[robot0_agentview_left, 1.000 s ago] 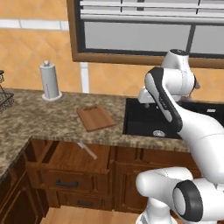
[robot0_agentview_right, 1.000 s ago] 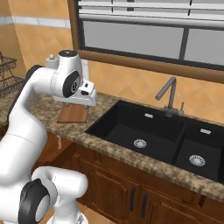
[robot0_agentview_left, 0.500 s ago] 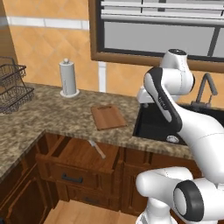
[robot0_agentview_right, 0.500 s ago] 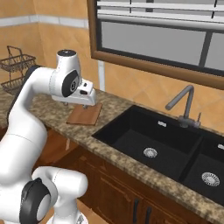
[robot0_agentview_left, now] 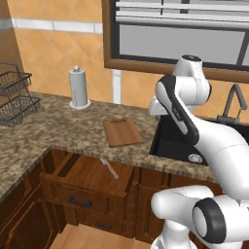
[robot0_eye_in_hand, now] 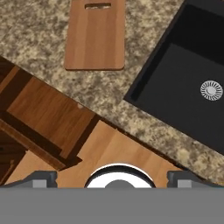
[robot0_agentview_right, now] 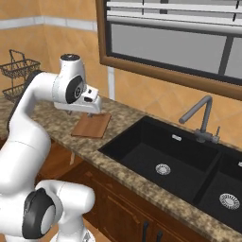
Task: Pick up the knife from the drawer and place it on the cutting board. Then place the meat from the plate to the cutting board.
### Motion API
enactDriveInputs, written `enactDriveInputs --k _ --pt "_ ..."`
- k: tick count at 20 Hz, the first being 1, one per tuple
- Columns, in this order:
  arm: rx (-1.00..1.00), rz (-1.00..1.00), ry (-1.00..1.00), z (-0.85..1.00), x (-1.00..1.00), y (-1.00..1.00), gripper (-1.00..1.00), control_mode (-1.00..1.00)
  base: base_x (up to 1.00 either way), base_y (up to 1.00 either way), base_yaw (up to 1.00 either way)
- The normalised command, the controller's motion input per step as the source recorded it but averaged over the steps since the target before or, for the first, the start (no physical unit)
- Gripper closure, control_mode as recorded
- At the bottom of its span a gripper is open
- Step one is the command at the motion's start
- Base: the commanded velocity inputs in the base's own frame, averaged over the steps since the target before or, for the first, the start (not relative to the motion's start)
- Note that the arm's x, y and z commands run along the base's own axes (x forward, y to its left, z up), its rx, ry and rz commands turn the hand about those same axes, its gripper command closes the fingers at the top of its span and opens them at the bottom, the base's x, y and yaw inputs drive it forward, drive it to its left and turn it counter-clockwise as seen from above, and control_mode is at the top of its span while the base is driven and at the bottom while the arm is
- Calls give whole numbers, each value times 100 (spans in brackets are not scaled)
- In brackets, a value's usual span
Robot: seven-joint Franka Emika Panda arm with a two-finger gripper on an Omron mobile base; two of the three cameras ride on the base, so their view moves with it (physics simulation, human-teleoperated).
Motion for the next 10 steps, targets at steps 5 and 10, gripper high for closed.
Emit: enactDriveInputs --k 5,10 --pt "0 -5 19 -47 45 91 -100 -100 0 0 0" --pt "0 -24 7 -36 10 97 -100 -100 0 0 0"
